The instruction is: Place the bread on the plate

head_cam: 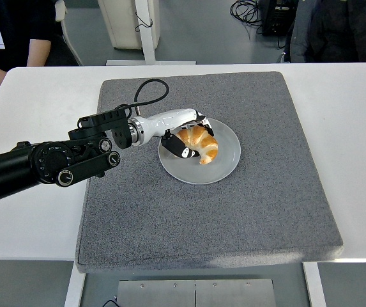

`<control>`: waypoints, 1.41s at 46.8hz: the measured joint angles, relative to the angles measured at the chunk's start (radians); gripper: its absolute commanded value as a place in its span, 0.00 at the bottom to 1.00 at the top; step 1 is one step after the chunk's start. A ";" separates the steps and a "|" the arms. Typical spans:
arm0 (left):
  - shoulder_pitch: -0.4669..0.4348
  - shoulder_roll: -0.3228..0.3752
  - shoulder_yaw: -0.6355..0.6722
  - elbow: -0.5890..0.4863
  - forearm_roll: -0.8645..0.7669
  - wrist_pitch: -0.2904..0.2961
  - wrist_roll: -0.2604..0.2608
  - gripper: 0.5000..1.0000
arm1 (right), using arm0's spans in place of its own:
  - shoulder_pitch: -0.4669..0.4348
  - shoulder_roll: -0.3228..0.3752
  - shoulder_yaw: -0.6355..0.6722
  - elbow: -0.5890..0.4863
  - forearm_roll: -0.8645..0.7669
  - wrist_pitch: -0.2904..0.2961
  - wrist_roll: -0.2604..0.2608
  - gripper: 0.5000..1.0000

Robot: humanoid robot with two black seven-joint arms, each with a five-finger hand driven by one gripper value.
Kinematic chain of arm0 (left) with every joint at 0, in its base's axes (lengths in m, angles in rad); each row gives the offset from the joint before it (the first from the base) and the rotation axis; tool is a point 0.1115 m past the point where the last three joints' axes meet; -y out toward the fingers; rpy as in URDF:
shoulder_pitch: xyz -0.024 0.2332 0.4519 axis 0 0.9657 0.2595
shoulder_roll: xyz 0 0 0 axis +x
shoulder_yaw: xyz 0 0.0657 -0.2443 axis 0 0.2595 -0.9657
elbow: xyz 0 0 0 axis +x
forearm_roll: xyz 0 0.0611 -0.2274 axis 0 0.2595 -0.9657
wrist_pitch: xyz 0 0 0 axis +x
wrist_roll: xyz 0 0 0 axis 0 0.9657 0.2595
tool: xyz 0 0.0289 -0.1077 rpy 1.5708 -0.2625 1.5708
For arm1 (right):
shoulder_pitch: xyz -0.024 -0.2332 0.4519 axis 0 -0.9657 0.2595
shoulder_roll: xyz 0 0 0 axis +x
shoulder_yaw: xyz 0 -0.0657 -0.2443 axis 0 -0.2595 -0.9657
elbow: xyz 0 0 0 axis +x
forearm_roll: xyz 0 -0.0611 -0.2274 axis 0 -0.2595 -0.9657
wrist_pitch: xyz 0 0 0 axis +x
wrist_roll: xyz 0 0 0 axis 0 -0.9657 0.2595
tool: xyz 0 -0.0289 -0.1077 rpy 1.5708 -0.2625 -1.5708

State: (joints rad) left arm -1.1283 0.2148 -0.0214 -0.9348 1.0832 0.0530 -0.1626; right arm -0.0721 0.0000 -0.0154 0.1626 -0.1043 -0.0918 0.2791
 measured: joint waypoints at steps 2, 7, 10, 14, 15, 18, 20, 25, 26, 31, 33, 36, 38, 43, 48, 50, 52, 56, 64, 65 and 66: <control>0.003 0.000 -0.001 0.005 -0.001 0.000 0.000 0.00 | 0.000 0.000 0.000 0.000 0.000 0.000 0.000 1.00; 0.008 0.000 -0.002 0.007 -0.002 0.001 -0.001 0.00 | 0.000 0.000 0.000 0.001 0.000 0.000 0.000 1.00; 0.013 0.001 -0.002 0.007 -0.002 0.001 -0.001 0.00 | 0.000 0.000 0.000 0.001 0.000 0.000 0.000 1.00; 0.016 0.000 -0.002 0.007 -0.002 0.001 -0.002 0.00 | 0.000 0.000 0.000 0.001 0.000 0.000 0.000 1.00; 0.016 0.000 -0.002 0.007 -0.002 0.001 -0.002 0.00 | 0.000 0.000 0.000 0.001 0.000 0.000 0.000 1.00; 0.016 0.000 -0.002 0.007 -0.002 0.001 -0.002 0.00 | 0.000 0.000 0.000 0.001 0.000 0.000 0.000 1.00; 0.016 0.000 -0.003 0.007 -0.002 0.001 -0.002 0.00 | 0.000 0.000 0.000 0.001 0.000 0.000 0.000 1.00; 0.016 -0.002 -0.006 0.007 -0.003 0.001 -0.003 0.17 | 0.000 0.000 0.000 0.001 0.000 0.000 0.000 1.00; 0.016 -0.002 -0.006 0.007 -0.003 0.000 -0.003 0.22 | 0.000 0.000 0.000 0.001 0.000 0.000 0.000 1.00; 0.016 -0.002 -0.009 0.007 -0.011 0.000 -0.006 0.37 | 0.000 0.000 0.000 0.001 0.000 0.000 0.000 1.00; 0.016 -0.002 -0.009 0.007 -0.023 -0.001 -0.006 0.40 | 0.000 0.000 0.000 0.001 0.000 0.000 0.000 1.00; 0.016 -0.002 -0.009 0.007 -0.046 -0.001 -0.006 0.43 | 0.000 0.000 0.000 0.002 0.000 0.000 0.000 1.00; 0.016 -0.002 -0.008 0.007 -0.058 -0.001 -0.006 0.45 | 0.000 0.000 0.000 0.001 0.000 0.000 0.000 1.00; 0.015 -0.002 -0.004 0.007 -0.067 -0.001 -0.006 0.49 | 0.000 0.000 0.000 0.001 0.000 0.000 0.000 1.00; 0.015 -0.002 -0.003 0.007 -0.067 -0.001 -0.006 0.54 | 0.000 0.000 0.000 0.001 0.000 0.000 0.000 1.00; 0.015 -0.002 -0.002 0.007 -0.067 -0.001 -0.006 0.56 | 0.000 0.000 0.000 0.001 0.000 0.000 0.000 1.00; 0.015 -0.002 -0.002 0.007 -0.067 -0.001 -0.006 0.59 | 0.000 0.000 0.000 0.001 0.000 0.000 0.000 1.00; 0.015 -0.002 -0.002 0.007 -0.067 -0.001 -0.006 0.63 | 0.000 0.000 0.000 0.001 0.000 0.000 0.000 1.00; 0.015 -0.002 -0.003 0.007 -0.068 -0.001 -0.006 0.67 | 0.000 0.000 0.000 0.000 0.000 0.000 0.000 1.00; 0.015 -0.002 -0.003 0.007 -0.068 -0.002 -0.006 0.67 | 0.000 0.000 0.000 0.000 0.000 0.000 0.000 1.00; 0.015 -0.002 -0.003 0.007 -0.068 -0.002 -0.006 0.67 | 0.000 0.000 0.000 0.000 0.000 0.000 0.000 1.00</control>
State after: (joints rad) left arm -1.1129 0.2132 -0.0244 -0.9281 1.0155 0.0509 -0.1684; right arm -0.0721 0.0000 -0.0154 0.1627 -0.1043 -0.0918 0.2792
